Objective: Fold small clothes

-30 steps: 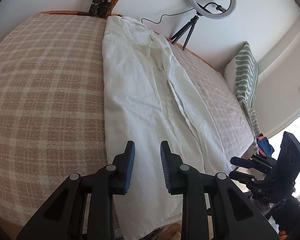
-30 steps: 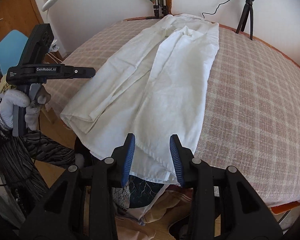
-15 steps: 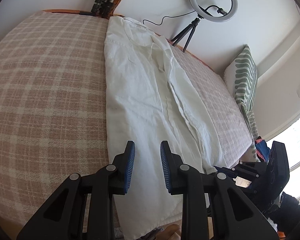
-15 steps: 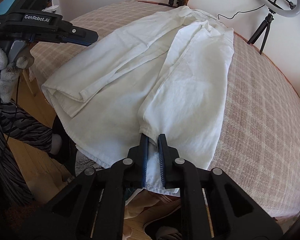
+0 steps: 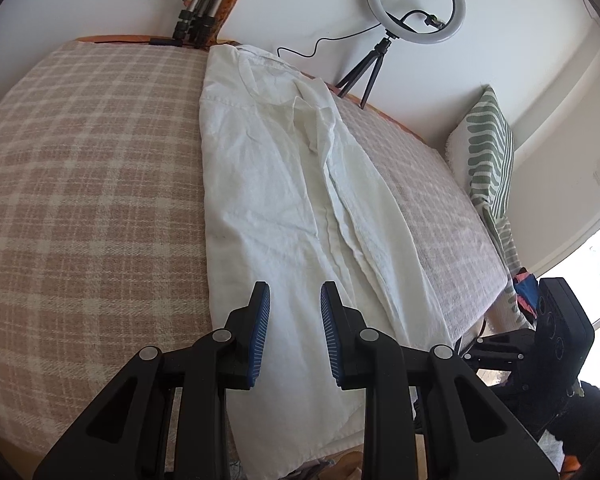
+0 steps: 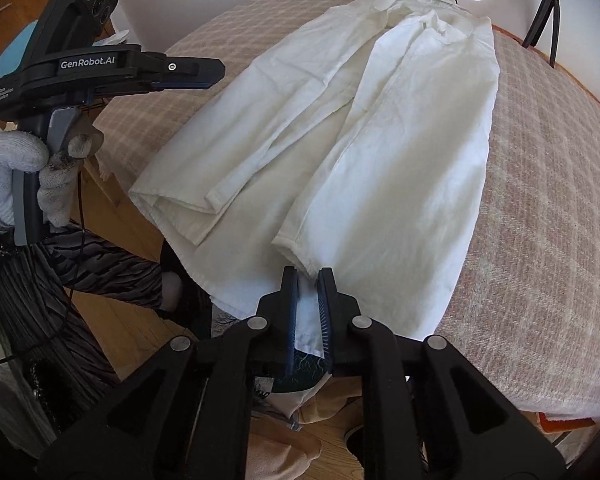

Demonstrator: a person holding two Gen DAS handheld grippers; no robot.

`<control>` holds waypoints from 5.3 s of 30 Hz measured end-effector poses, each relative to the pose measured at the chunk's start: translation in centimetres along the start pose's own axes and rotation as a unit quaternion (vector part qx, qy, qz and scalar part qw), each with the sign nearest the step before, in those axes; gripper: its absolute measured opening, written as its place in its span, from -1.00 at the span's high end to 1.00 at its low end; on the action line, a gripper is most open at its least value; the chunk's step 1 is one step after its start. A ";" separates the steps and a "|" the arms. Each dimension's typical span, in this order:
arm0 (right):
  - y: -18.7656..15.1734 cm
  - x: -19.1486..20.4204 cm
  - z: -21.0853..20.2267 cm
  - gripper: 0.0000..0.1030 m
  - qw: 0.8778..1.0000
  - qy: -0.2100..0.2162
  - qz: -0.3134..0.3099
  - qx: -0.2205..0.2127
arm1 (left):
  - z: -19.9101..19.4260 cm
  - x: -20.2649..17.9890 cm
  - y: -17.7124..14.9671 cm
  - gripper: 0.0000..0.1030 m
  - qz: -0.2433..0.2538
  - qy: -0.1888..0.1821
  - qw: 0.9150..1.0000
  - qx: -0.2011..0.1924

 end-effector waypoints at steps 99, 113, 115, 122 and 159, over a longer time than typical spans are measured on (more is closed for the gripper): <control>8.5 -12.5 -7.1 0.82 0.928 0.226 0.233 -0.181 | -1.0 0.9 4.3 0.78 -0.107 -0.150 0.981 0.065; 15.6 -21.6 -2.4 0.86 0.942 0.140 0.271 -0.140 | 7.3 3.7 11.0 0.77 -0.106 -0.078 0.988 0.078; 16.1 -22.3 -2.2 0.86 0.937 0.159 0.278 -0.139 | 7.8 3.9 11.2 0.76 -0.105 -0.074 0.988 0.084; 17.2 -22.4 -4.8 -0.09 0.937 0.177 0.249 -0.171 | 6.1 5.3 12.9 0.08 -0.131 -0.076 0.987 0.056; 16.1 -21.5 -2.3 0.94 0.985 -0.040 0.132 -0.104 | 5.1 5.8 9.7 0.82 -0.046 -0.022 0.998 0.034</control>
Point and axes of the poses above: each gripper's, at about its wrist camera, not at the fingertips, and z roughly the way its jaws point, x to its left, y to its top, the point moved 9 cm from there along z, roughly the way its jaws point, and after that the axes turned 12 degrees about y, right-handed, at the moved point
